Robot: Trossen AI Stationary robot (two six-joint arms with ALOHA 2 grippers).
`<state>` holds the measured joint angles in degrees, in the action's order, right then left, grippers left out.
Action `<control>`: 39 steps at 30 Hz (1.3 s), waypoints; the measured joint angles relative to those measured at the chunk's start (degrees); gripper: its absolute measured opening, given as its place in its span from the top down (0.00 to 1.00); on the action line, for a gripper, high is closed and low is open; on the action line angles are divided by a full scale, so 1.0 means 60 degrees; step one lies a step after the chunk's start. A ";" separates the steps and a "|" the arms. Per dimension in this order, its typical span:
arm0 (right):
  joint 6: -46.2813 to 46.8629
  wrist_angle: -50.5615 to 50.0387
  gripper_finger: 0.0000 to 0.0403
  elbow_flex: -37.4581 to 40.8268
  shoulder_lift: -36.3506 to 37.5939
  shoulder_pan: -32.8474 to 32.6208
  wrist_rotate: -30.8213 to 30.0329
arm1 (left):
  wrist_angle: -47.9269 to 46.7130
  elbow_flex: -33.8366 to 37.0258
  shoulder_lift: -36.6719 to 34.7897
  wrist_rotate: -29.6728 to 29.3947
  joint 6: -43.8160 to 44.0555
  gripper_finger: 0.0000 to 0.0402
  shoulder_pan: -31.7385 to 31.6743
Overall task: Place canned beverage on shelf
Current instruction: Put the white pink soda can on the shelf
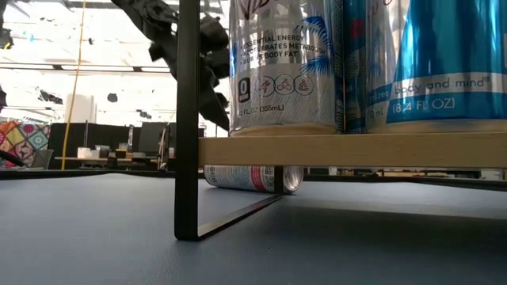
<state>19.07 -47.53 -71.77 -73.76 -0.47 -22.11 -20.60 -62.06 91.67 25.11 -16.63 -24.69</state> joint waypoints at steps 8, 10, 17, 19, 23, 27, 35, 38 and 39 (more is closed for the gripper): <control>0.0357 -0.0044 0.20 0.0000 -0.0061 -0.0041 0.0004 | 0.2050 0.0821 0.0224 0.0529 -0.0698 0.26 0.0097; 0.0353 -0.0061 0.20 0.0000 -0.0068 -0.0024 0.0004 | 0.2502 0.1060 0.0224 0.0582 -0.0700 0.26 0.0132; 0.0346 -0.0059 0.20 0.0000 -0.0089 0.0248 0.0004 | 0.2906 0.1318 0.0653 0.1078 -0.0622 0.26 0.0272; 0.0340 -0.0066 0.20 0.0000 -0.0108 0.0365 0.0007 | 0.2952 0.1314 0.0876 0.1114 -0.0662 0.26 0.0304; 0.0330 -0.0032 0.20 0.0000 -0.0108 0.0481 0.0022 | 0.2968 0.1314 0.1447 0.1008 -0.0903 0.26 0.0517; 0.0321 -0.0034 0.20 0.0000 -0.0108 0.0480 0.0032 | 0.3409 0.1307 0.1798 0.1100 -0.0849 0.26 0.0669; 0.0321 -0.0033 0.20 0.0000 -0.0108 0.0469 0.0200 | 0.2582 0.1281 0.1887 0.0146 -0.1690 0.26 0.0844; 0.0313 -0.0033 0.20 0.0000 -0.0108 0.0469 0.0203 | 0.2153 0.1266 0.1882 -0.0293 -0.2061 0.26 0.1009; 0.0272 -0.0030 0.20 0.0000 -0.0108 0.0469 0.0200 | 0.2124 0.1263 0.1882 -0.0424 -0.2004 0.26 0.1063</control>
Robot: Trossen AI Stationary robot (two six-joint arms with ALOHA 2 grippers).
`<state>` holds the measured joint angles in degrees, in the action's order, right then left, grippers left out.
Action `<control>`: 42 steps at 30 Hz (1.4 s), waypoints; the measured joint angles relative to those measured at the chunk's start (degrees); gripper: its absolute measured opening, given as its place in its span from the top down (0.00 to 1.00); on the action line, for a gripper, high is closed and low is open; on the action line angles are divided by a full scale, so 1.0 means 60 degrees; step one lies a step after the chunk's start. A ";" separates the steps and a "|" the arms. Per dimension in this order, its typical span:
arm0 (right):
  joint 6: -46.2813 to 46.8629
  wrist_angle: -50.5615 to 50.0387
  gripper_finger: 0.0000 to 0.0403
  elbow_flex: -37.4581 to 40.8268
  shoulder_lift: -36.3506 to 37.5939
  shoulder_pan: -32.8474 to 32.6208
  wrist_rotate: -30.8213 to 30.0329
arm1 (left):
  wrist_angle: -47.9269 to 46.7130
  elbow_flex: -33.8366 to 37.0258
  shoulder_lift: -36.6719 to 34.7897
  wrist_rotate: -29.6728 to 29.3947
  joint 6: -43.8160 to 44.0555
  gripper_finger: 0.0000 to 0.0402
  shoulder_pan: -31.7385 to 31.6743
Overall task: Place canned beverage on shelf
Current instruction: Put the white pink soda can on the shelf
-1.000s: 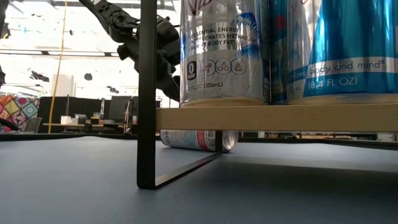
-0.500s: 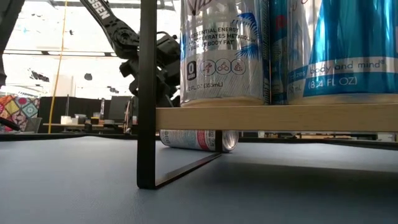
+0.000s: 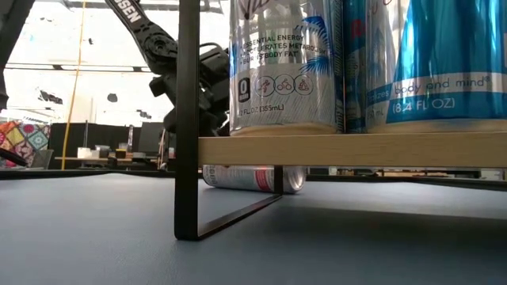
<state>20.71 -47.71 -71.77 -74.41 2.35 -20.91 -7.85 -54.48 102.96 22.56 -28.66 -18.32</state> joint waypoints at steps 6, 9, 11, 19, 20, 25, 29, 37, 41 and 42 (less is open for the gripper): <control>-0.0035 0.0056 0.20 0.0000 0.0000 0.0000 0.0000 | -0.1498 -0.0594 0.0000 -0.1178 0.0024 0.33 0.0263; -0.0045 0.0056 0.20 0.0000 0.0000 0.0000 -0.0002 | -0.2297 -0.0996 0.0011 -0.1756 -0.0404 0.37 0.0387; -0.0058 0.0056 0.20 0.0000 0.0000 0.0000 0.0000 | -0.2938 -0.1348 0.0025 -0.2273 -0.0657 0.37 0.0477; -0.0036 0.0052 0.20 0.0000 0.0000 0.0000 -0.0004 | -0.5524 -0.2832 0.0091 -0.5110 -0.0994 0.38 0.0769; -0.0036 0.0052 0.20 0.0000 0.0000 0.0000 -0.0004 | -0.5659 -0.2994 0.0091 -0.5482 -0.1069 0.38 0.0823; -0.0047 0.0308 0.20 0.0000 0.0000 0.0000 -0.0054 | -0.6327 -0.3520 0.0073 -0.8091 -0.1811 0.38 0.1157; -0.0293 0.0675 0.20 0.0000 0.0018 0.0000 -0.0062 | -0.6305 -0.3576 0.0073 -1.1153 -0.3424 0.38 0.1483; -0.0542 0.0752 0.20 0.0000 0.0025 0.0007 -0.0051 | -0.6278 -0.3559 0.0069 -1.3178 -0.5348 0.38 0.1783; -0.0564 0.0751 0.20 0.0000 0.0025 0.0007 -0.0044 | -0.6333 -0.3548 0.0066 -1.3318 -0.5906 0.38 0.1951; -0.0564 0.0751 0.20 0.0000 0.0025 0.0007 -0.0044 | -0.6354 -0.3548 0.0066 -1.3273 -0.6186 0.38 0.2003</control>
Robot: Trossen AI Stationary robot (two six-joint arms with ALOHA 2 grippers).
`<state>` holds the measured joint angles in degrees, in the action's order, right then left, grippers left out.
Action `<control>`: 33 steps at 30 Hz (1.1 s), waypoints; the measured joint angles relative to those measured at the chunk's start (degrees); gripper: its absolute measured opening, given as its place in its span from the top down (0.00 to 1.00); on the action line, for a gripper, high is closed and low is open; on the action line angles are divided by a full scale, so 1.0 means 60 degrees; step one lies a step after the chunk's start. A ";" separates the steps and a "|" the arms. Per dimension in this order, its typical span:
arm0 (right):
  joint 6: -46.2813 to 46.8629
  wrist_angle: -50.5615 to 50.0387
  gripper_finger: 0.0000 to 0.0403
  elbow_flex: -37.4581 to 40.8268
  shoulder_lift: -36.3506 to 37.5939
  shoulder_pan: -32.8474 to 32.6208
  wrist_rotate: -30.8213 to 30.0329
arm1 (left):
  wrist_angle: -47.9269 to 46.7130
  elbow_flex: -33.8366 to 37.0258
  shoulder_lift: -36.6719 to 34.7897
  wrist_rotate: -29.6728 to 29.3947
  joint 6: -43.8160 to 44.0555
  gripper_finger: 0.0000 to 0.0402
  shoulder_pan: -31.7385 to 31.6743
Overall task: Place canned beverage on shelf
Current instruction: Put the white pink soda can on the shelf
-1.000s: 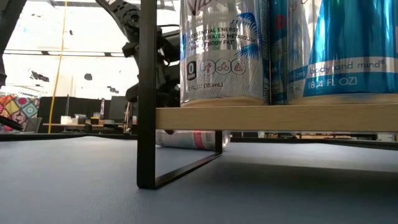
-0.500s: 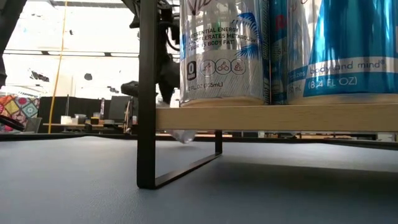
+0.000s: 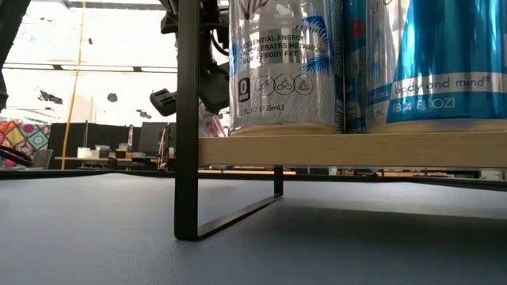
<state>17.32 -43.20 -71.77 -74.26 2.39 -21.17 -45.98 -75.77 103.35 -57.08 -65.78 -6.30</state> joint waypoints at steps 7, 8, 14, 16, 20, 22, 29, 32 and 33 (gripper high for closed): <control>-0.0181 0.0000 0.20 0.0000 0.0000 0.0000 0.0051 | 0.1070 0.0696 -0.0007 -0.1470 -0.2207 0.38 0.0305; -0.0281 -0.0002 0.20 0.0000 0.0000 0.0000 0.0050 | 0.1451 0.0871 -0.0007 -0.1888 -0.2163 0.38 0.0331; -0.0716 0.0000 0.20 0.0000 0.0000 0.0000 0.0051 | 0.2423 0.1834 -0.0029 -0.2657 -0.1711 0.38 0.0601; -0.0855 0.0000 0.20 0.0000 0.0000 0.0000 0.0054 | 0.2717 0.2209 -0.0036 -0.2567 -0.1605 0.38 0.0766; -0.0981 0.0000 0.20 0.0000 0.0002 0.0000 0.0053 | 0.3273 0.3200 -0.0042 -0.2646 -0.2329 0.38 0.1150; -0.0998 0.0000 0.20 0.0000 0.0004 0.0000 0.0051 | 0.3494 0.3580 -0.0073 -0.2678 -0.2412 0.38 0.1326; -0.0993 -0.0003 0.20 0.0000 0.0004 0.0000 0.0055 | 0.3502 0.3842 -0.0069 -0.2701 -0.2394 0.34 0.1873; -0.0980 -0.0004 0.20 0.0000 0.0004 0.0000 0.0055 | 0.3577 0.3595 -0.0060 -0.2405 -0.2364 0.31 0.1979; -0.0979 -0.0004 0.20 0.0000 0.0004 0.0000 0.0055 | 0.3592 0.3493 -0.0052 -0.2259 -0.2356 0.30 0.1990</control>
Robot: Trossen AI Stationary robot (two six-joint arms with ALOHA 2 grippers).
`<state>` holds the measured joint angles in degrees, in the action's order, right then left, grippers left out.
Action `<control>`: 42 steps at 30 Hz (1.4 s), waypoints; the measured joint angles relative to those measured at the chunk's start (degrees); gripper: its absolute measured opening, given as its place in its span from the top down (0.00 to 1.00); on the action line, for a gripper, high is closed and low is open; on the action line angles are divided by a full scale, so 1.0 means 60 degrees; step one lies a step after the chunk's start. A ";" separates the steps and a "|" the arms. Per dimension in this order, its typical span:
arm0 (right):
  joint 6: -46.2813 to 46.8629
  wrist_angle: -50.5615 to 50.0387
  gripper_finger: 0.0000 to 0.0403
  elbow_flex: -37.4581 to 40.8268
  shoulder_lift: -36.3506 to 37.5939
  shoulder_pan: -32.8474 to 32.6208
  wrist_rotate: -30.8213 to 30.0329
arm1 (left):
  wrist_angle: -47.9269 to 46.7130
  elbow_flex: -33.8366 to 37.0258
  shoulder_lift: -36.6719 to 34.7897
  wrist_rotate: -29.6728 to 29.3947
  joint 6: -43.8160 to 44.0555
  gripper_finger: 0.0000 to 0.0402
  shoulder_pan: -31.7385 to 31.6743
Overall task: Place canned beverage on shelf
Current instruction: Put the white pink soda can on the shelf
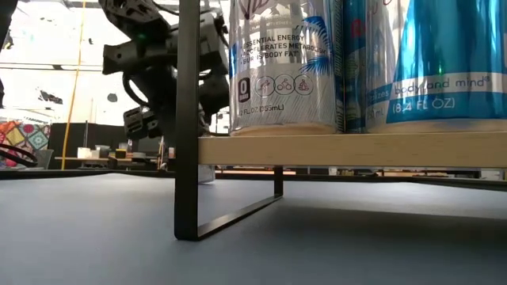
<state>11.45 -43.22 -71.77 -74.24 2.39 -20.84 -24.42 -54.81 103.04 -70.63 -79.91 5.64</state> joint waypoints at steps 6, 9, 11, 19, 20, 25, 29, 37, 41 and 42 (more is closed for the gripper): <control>-0.0149 -0.0007 0.20 0.0000 0.0000 0.0000 -0.0004 | 0.0017 -0.0301 0.0055 0.0925 0.0463 0.29 -0.0100; -0.0163 -0.0008 0.20 0.0000 0.0000 0.0000 -0.0004 | 0.0060 -0.0422 0.0052 0.1022 0.0477 0.29 -0.0137; -0.0173 -0.0007 0.20 0.0000 0.0000 0.0000 -0.0004 | 0.0212 -0.0458 0.0051 0.1024 0.0669 0.29 -0.0137; -0.0303 -0.0007 0.20 0.0000 -0.0001 0.0000 -0.0004 | 0.0248 -0.0920 0.0049 0.1723 0.1703 0.29 -0.0075; -0.0382 -0.0007 0.20 0.0000 0.0000 0.0000 -0.0004 | 0.0199 -0.0995 0.0049 0.1992 0.1818 0.29 -0.0075; -0.0491 -0.0007 0.20 0.0000 0.0000 0.0000 -0.0004 | -0.0101 -0.1226 0.0046 0.2731 0.2737 0.29 -0.0133; -0.0500 -0.0011 0.20 0.0000 0.0000 0.0000 -0.0004 | -0.0358 -0.1227 -0.0155 0.3409 0.3403 0.29 -0.0252; -0.0522 -0.0007 0.20 0.0000 0.0000 0.0087 -0.0004 | -0.0667 -0.1227 -0.0780 0.5009 0.3547 0.29 -0.0270; -0.0518 -0.0004 0.20 0.0000 0.0000 0.0244 -0.0004 | -0.0751 -0.1238 -0.1210 0.6049 0.3621 0.29 -0.0268; -0.0518 -0.0008 0.20 0.0000 0.0000 0.0269 -0.0004 | -0.0747 -0.1238 -0.1339 0.6313 0.3620 0.29 -0.0268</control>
<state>8.34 -43.27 -71.77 -74.24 4.01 -20.86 -28.91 -62.24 95.01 -32.75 -58.19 4.03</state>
